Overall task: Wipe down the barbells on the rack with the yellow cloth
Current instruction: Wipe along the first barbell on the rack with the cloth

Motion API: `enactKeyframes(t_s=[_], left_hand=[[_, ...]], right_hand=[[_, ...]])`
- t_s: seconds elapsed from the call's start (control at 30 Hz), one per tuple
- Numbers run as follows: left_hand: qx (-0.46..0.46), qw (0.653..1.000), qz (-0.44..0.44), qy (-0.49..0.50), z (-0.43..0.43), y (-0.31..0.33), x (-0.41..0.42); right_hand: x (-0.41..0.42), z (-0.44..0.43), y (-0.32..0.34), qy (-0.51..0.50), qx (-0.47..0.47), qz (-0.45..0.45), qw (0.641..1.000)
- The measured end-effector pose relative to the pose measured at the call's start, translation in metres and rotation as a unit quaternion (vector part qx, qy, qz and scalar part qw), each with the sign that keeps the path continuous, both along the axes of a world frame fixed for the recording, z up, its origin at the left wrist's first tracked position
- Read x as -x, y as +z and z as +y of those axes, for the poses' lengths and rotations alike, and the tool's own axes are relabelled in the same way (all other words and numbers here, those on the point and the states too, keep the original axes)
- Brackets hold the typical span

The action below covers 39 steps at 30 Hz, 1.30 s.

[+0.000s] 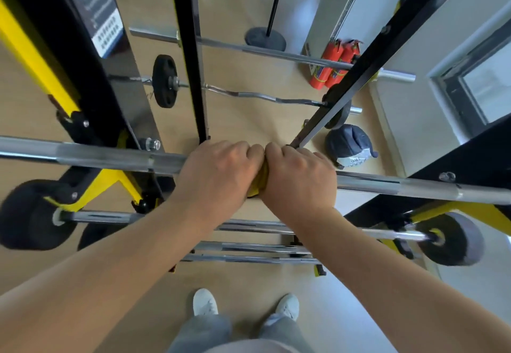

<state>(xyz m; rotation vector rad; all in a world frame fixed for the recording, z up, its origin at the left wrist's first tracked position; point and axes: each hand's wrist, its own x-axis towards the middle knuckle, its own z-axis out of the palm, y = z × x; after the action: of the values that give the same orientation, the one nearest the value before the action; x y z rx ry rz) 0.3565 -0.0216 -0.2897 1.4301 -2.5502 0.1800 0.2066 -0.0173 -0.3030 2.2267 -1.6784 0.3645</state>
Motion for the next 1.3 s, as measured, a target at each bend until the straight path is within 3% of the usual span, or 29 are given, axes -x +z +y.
enactKeyframes(t_s=[0.2,0.43,0.67,0.97,1.1,1.3], left_hand=[[0.027,0.999,0.004,0.038,0.01,-0.001,-0.013],[0.016,0.998,0.016,0.051,0.015,0.002,0.022],[0.028,0.997,0.037,-0.06,0.025,-0.005,0.118],[0.022,0.996,0.023,-0.08,0.024,0.007,0.252],[0.005,0.991,0.087,-0.099,0.025,0.009,0.293],[-0.072,0.945,0.303,-0.099,0.042,0.025,0.352]], right_hand=[[-0.014,0.0,0.017,0.006,-0.089,0.048,0.995],[0.046,0.009,0.009,0.088,-0.042,0.053,0.994],[0.175,0.027,0.013,-0.001,-0.041,0.047,0.998],[0.285,0.045,0.026,-0.103,-0.097,0.065,0.988],[0.319,0.045,0.044,-0.052,-0.177,-0.065,0.981],[0.383,0.066,0.091,0.001,-0.197,-0.205,0.959]])
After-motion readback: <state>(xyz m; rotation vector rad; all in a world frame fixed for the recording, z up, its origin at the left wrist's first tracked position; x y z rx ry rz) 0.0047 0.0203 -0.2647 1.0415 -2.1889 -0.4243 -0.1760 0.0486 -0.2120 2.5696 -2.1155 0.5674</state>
